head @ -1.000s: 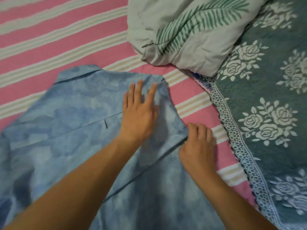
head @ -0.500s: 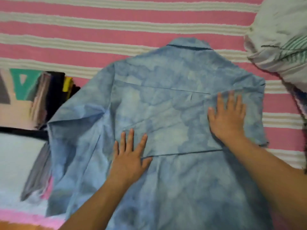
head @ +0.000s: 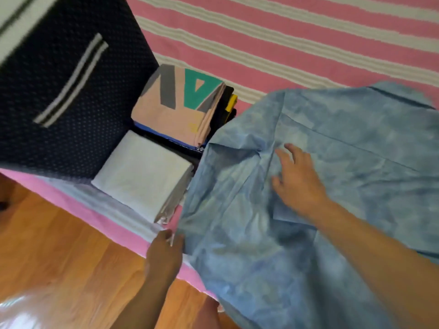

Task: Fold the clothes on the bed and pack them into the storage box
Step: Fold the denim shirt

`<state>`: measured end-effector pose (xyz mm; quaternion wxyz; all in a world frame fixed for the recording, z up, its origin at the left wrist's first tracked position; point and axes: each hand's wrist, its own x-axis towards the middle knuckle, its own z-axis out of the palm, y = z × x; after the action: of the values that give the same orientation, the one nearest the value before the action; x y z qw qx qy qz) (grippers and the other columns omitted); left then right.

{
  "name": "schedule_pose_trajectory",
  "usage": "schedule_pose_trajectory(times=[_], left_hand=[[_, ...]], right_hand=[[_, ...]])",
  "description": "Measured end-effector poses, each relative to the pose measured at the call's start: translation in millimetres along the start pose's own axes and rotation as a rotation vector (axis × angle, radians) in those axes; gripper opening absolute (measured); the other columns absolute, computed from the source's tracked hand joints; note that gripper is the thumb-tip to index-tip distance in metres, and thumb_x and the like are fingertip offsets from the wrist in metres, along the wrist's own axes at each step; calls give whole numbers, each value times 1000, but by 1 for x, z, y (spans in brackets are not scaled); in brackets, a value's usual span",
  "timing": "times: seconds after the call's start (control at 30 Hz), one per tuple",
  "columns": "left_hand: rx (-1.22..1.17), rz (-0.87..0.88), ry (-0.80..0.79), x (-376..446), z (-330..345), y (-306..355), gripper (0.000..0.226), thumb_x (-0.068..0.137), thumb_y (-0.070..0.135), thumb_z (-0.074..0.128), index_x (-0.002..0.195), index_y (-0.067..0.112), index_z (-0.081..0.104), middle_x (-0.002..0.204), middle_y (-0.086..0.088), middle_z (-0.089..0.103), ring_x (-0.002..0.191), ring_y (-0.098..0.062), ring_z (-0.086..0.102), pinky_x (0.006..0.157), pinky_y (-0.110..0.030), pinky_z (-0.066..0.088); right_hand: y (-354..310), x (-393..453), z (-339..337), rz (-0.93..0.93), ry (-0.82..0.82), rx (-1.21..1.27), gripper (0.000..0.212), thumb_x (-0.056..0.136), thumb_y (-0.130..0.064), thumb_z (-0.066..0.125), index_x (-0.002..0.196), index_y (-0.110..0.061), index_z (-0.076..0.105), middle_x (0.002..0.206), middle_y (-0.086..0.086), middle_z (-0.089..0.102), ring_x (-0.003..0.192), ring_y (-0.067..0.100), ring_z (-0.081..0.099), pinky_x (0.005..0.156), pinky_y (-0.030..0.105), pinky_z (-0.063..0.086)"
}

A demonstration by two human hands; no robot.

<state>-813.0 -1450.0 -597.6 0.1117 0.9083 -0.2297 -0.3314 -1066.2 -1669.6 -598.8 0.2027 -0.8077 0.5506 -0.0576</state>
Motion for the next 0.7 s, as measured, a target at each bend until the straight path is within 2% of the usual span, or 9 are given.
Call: schedule_pose_trajectory(times=[0.07, 0.13, 0.23, 0.3, 0.4, 0.43, 0.5, 0.6, 0.7], left_hand=[[-160, 58, 5, 7, 8, -7, 34, 85, 41, 68, 110, 18, 69, 99, -5, 74, 94, -29, 69, 77, -38, 54], [-327, 23, -92, 17, 10, -1, 28, 77, 40, 74, 99, 26, 63, 91, 2, 71, 85, -20, 68, 70, -36, 53], [-389, -35, -220, 28, 11, -3, 25, 68, 30, 72, 89, 18, 65, 82, -4, 71, 74, -20, 66, 73, -47, 55], [-405, -2, -214, 15, 1, 2, 10, 74, 7, 70, 79, 11, 62, 71, -6, 63, 63, -13, 55, 65, -42, 50], [-249, 410, 98, -22, -41, 22, 20, 70, -11, 60, 70, 9, 54, 82, -2, 53, 76, -10, 44, 65, -25, 34], [-176, 598, 224, -33, -58, 27, 18, 66, -7, 58, 72, 10, 60, 92, -4, 56, 86, -17, 49, 73, -28, 36], [9, 898, 450, -47, -91, 40, 20, 63, 1, 57, 75, 8, 72, 103, -15, 63, 100, -37, 57, 86, -43, 39], [71, 1017, 701, -38, -134, 94, 17, 74, -6, 64, 77, 6, 76, 121, -24, 53, 114, -51, 49, 96, -55, 39], [-37, 1145, 822, -13, -174, 179, 20, 83, -11, 59, 84, 1, 75, 130, -27, 42, 125, -45, 43, 108, -38, 34]], right_hand=[[-42, 56, 7, -129, 4, -137, 83, 84, -28, 71, 154, -8, 30, 160, 19, 24, 144, 45, 24, 114, 56, 32], [-65, 107, 19, -177, 6, -304, 85, 80, -30, 76, 151, -8, 35, 158, 19, 29, 144, 47, 25, 114, 60, 26], [-73, 133, 24, -289, 44, -472, 40, 72, -15, 75, 111, -6, 72, 126, 16, 62, 120, 44, 51, 106, 56, 37], [-60, 117, 4, -295, 183, -432, 30, 76, -9, 65, 104, -8, 75, 117, 13, 68, 107, 40, 56, 95, 49, 44], [-16, 59, -41, -202, 375, -295, 44, 81, -6, 54, 122, -9, 68, 128, 18, 61, 102, 41, 54, 86, 49, 46], [6, 35, -49, -184, 373, -291, 48, 81, -5, 55, 128, -10, 65, 131, 21, 59, 103, 42, 54, 87, 50, 46], [44, -8, -61, -199, 198, -338, 65, 77, 1, 63, 140, -13, 52, 137, 25, 53, 107, 47, 53, 91, 54, 48], [61, -27, -69, -94, -98, -167, 87, 71, 11, 68, 150, -15, 41, 145, 23, 46, 123, 44, 49, 102, 54, 47], [28, -5, -98, 259, -17, 479, 72, 90, 1, 66, 152, -21, 37, 142, 7, 48, 120, 25, 56, 94, 37, 51]])
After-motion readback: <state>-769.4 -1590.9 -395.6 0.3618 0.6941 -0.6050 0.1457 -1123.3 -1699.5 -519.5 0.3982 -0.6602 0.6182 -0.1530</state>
